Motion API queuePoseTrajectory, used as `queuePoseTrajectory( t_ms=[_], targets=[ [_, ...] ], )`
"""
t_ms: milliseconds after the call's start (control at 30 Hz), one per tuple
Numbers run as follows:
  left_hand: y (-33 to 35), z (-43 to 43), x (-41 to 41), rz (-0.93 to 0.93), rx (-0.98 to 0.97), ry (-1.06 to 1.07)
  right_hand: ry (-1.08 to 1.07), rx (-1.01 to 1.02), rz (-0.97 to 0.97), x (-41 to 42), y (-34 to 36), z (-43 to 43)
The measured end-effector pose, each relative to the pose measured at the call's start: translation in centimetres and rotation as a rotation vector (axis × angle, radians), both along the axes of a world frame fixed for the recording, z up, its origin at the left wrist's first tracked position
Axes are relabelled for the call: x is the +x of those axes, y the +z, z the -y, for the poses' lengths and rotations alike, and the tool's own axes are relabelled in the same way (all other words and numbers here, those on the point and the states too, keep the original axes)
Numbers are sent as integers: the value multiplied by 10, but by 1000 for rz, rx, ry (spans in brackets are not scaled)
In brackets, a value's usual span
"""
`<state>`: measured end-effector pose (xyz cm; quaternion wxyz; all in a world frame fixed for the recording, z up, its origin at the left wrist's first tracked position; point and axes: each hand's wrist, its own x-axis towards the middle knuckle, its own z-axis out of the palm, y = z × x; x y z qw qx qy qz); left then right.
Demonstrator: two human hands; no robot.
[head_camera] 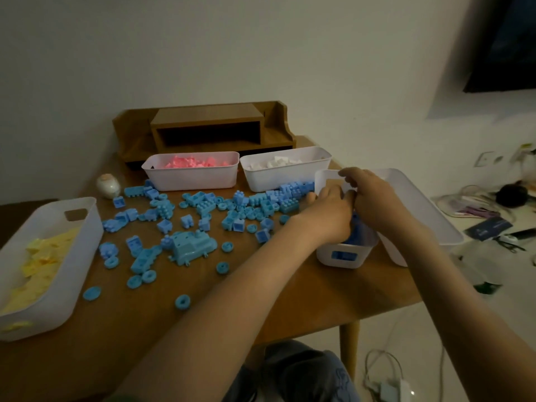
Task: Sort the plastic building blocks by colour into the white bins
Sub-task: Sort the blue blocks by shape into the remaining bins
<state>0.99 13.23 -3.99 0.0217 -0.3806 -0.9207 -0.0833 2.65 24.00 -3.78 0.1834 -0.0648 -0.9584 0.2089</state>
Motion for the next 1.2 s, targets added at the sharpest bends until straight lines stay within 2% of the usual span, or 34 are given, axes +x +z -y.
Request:
queuePoseTrajectory(
  t_ms=[167, 233, 300, 367, 433, 500, 600, 667, 767, 933, 1067, 1200],
  targets=[
    [5, 21, 2, 136, 216, -6, 76, -29, -102, 5, 3, 18],
    [7, 40, 0, 114, 291, 50, 120, -42, -167, 8, 5, 31],
    [5, 66, -7, -2, 243, 172, 172, -52, -214, 12, 7, 48],
    [-1, 95, -18, -75, 105, 319, 252, -56, -224, 14, 5, 69],
    [-10, 122, -28, -77, -21, 428, 321, -30, -161, 14, -2, 90],
    [-21, 141, -33, -63, -114, 482, 365, 10, -6, 9, -13, 108],
    [-36, 153, -35, -96, -146, 478, 363, 47, 246, -3, -35, 122],
    [-42, 154, -35, -143, -101, 470, 328, 165, 296, -10, -47, 123],
    [-48, 156, -36, -198, -31, 455, 290, 323, 247, -17, -52, 121],
    [-53, 159, -30, -218, 175, 455, 280, 137, 262, -22, -51, 118],
    [-51, 164, -24, -221, 320, 541, 272, 121, 281, -24, -49, 118],
    [-48, 164, -21, -215, 378, 526, 291, 29, 228, -20, -41, 123]
  ],
)
